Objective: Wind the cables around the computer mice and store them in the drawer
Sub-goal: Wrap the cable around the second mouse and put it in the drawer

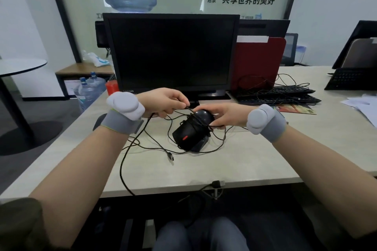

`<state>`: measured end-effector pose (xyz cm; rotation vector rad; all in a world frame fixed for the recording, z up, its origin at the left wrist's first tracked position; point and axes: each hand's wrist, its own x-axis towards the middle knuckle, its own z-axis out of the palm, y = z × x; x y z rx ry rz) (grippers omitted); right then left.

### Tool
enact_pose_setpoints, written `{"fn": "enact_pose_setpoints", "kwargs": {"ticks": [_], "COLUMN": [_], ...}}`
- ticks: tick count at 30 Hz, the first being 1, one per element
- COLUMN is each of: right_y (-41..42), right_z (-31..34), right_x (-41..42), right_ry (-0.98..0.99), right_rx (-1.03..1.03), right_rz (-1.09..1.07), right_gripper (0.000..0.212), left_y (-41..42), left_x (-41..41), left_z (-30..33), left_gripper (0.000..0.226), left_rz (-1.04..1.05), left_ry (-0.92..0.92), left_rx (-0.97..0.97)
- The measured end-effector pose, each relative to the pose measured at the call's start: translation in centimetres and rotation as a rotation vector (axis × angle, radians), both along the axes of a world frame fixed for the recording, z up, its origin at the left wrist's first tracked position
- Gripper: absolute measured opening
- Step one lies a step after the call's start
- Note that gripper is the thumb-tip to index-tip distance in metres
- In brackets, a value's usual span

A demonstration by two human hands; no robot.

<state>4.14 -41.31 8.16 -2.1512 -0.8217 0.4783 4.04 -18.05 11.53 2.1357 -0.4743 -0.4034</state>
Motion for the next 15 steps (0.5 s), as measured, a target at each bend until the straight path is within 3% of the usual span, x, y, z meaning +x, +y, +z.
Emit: {"fn": "enact_pose_setpoints", "kwargs": {"ticks": [4, 6, 9, 11, 13, 15], "right_y": [0.1, 0.0, 0.5, 1.0, 1.4, 1.5], "right_z": [-0.7, -0.6, 0.1, 0.7, 1.3, 2.0], "right_x": [-0.2, -0.2, 0.1, 0.1, 0.3, 0.7], "right_ry": [0.277, 0.366, 0.420, 0.458, 0.431, 0.320], "right_rx": [0.208, 0.434, 0.731, 0.899, 1.033, 1.109], "right_rz": [0.008, -0.023, -0.060, -0.092, -0.124, -0.215], "right_gripper": [0.060, 0.058, 0.055, 0.052, 0.043, 0.035], "left_y": [0.2, 0.0, -1.4, -2.9, -4.2, -5.1], "left_x": [0.4, 0.4, 0.3, 0.1, -0.2, -0.6], "left_z": [-0.9, -1.9, -3.0, -3.3, -3.4, -3.7], "left_gripper": [0.006, 0.015, 0.032, 0.031, 0.027, 0.026], "left_rz": [0.113, 0.138, 0.151, 0.121, 0.135, 0.164], "left_ry": [-0.186, -0.199, -0.067, 0.073, 0.173, 0.161], "left_rx": [-0.004, -0.158, -0.497, -0.701, -0.811, -0.789]}}
